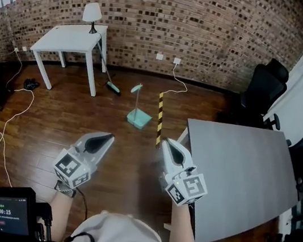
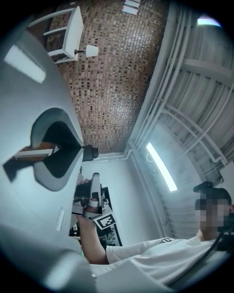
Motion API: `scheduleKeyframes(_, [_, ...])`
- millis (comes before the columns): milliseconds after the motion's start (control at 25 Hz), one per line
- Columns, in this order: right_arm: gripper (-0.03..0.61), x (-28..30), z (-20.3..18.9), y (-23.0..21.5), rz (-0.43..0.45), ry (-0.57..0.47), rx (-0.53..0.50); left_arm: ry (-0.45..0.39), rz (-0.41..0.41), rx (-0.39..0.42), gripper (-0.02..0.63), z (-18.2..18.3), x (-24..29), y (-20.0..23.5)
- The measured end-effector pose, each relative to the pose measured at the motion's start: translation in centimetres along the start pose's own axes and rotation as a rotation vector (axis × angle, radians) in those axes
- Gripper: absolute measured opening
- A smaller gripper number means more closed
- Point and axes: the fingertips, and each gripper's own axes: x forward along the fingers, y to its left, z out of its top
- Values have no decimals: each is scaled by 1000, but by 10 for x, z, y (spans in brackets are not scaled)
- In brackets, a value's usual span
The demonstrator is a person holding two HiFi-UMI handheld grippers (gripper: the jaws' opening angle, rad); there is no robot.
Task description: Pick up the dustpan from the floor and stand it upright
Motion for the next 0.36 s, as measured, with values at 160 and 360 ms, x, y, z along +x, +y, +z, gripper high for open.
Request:
scheduleKeyframes(160, [12,3,-1,9,1,12,-6,0,0,-4,0,0,-7,2])
scheduleKeyframes(360, [12,5,6,18,-3,11,-17,-4,-5,3,0,9,-13,5])
